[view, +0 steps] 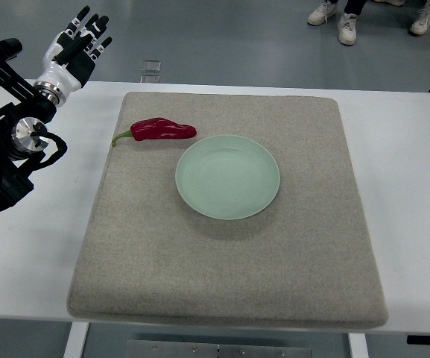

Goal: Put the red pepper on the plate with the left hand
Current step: 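Reach the left hand forward over the red pepper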

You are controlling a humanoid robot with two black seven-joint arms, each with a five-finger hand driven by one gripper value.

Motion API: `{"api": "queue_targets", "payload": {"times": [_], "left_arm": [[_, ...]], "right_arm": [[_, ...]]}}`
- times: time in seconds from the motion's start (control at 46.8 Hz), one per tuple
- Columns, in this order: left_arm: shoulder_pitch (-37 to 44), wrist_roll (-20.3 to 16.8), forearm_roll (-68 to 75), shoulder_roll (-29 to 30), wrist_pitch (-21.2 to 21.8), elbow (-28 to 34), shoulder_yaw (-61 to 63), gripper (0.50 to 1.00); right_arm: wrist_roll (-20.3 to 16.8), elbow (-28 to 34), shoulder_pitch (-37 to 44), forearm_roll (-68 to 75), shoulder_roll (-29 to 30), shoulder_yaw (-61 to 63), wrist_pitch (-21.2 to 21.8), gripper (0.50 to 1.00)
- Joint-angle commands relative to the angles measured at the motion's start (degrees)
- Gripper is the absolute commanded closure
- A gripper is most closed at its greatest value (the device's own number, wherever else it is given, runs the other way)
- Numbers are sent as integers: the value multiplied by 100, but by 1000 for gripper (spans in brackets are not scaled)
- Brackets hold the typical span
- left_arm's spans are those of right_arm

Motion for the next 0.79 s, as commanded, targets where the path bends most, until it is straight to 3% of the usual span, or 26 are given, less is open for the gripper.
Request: {"api": "queue_targets", "payload": {"times": [0.0,0.321,0.77], "left_arm": [[-32,23,476,1,20,0,17,516],[-243,31,2524,115,20,-96,272,519],[-542,49,5126,449,-76,-738,720,519]], "right_arm": [[0,0,-1,0,0,0,0,572],[0,0,-1,0,0,0,9,572],[0,0,-1,0,0,0,0,572]]}}
